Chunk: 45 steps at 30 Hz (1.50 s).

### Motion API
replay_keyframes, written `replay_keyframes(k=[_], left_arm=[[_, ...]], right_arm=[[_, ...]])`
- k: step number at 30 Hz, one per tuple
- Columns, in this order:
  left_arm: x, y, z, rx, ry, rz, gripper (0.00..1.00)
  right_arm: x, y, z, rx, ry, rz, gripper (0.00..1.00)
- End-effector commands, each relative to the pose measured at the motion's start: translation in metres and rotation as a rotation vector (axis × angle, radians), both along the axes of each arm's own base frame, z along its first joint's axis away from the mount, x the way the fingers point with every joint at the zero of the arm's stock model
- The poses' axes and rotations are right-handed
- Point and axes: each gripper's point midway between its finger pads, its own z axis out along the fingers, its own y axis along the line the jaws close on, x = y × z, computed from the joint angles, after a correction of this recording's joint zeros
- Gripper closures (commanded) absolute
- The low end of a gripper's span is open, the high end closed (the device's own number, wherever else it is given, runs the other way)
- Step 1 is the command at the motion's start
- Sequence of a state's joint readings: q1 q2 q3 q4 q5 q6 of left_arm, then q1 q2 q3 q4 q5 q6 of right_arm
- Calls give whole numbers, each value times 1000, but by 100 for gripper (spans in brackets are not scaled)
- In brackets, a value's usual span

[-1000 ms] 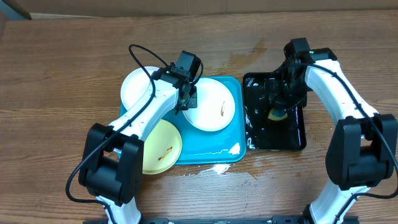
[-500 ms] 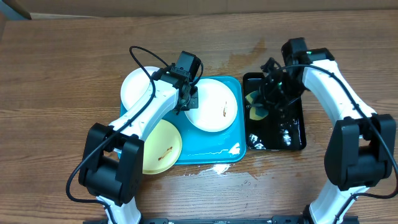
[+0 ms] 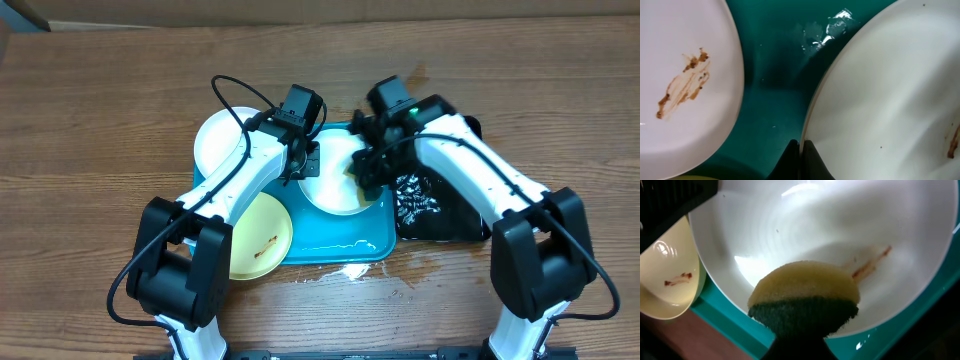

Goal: Clean dirty plates on tray and stack at the side
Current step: 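Carry the sponge with the right gripper onto the held white plate, then scrub the white plate's sauce stain with the sponge in the right gripper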

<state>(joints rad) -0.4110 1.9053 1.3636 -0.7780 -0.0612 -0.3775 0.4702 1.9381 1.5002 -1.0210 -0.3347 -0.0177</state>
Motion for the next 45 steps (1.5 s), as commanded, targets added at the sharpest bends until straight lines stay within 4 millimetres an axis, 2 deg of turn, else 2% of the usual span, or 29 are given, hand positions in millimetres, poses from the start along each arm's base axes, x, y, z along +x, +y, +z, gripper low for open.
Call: replay_keyframes(k=[1, 8, 14, 21, 27, 29, 30, 31, 33, 38, 45], left_arm=[[-5, -6, 1, -15, 9, -80, 96], [-6, -5, 1, -11, 11, -93, 96], [-5, -5, 1, -12, 7, -93, 96], [-2, -6, 2, -19, -2, -82, 96], [-2, -7, 1, -19, -4, -82, 96], [-2, -7, 1, -19, -4, -82, 96], [-2, -7, 1, -19, -4, -82, 96], [-2, -7, 1, -19, -4, -82, 96], [-2, -7, 1, -19, -4, -82, 96], [-2, -6, 1, -18, -1, -82, 96], [-2, -6, 1, -18, -1, -82, 96]], right_arm=[[12, 1, 9, -53, -108, -12, 96], [16, 7, -13, -67, -111, 3, 96], [15, 11, -18, -56, -112, 19, 96], [2, 7, -40, -67, -100, 65, 96], [-17, 22, -42, 40, -80, 223, 96], [-14, 24, -42, 45, -93, 223, 89], [-12, 25, -41, 48, -105, 223, 82], [-9, 26, -41, 51, -116, 222, 67], [-3, 23, -42, 27, -145, 216, 53], [0, 17, -44, -16, -154, 209, 45], [-16, 8, -48, -48, -85, 212, 43]])
